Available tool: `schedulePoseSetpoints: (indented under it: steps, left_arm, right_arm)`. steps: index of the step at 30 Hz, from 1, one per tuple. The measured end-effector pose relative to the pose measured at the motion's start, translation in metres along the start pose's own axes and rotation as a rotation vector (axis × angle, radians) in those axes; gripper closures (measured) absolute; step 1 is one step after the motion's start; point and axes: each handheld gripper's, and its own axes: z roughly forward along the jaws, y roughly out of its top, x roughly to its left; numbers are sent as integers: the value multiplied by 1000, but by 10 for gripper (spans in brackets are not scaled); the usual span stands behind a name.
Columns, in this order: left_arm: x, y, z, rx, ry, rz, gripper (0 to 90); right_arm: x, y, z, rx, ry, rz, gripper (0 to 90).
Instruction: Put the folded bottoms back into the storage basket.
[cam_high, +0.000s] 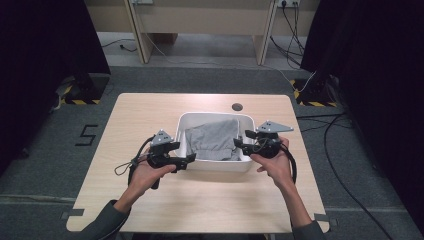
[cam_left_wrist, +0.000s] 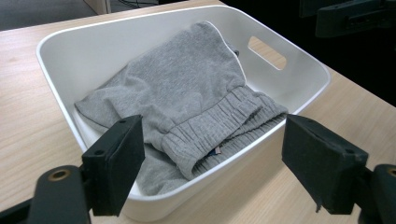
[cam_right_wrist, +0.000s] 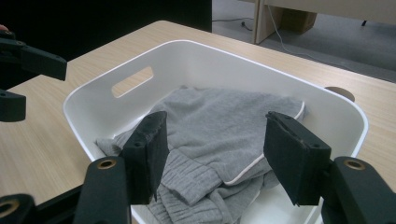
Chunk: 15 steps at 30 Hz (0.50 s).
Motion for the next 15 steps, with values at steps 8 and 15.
schedulePoseSetpoints:
  steps: [8, 15]
  left_arm:
    - [0, -7, -6, -10, 3, 8, 208]
    - [0, -10, -10, -17, 5, 5, 208]
  right_arm:
    - [3, -10, -4, -5, -2, 1, 408]
    - [2, -12, -8, -10, -3, 1, 405]
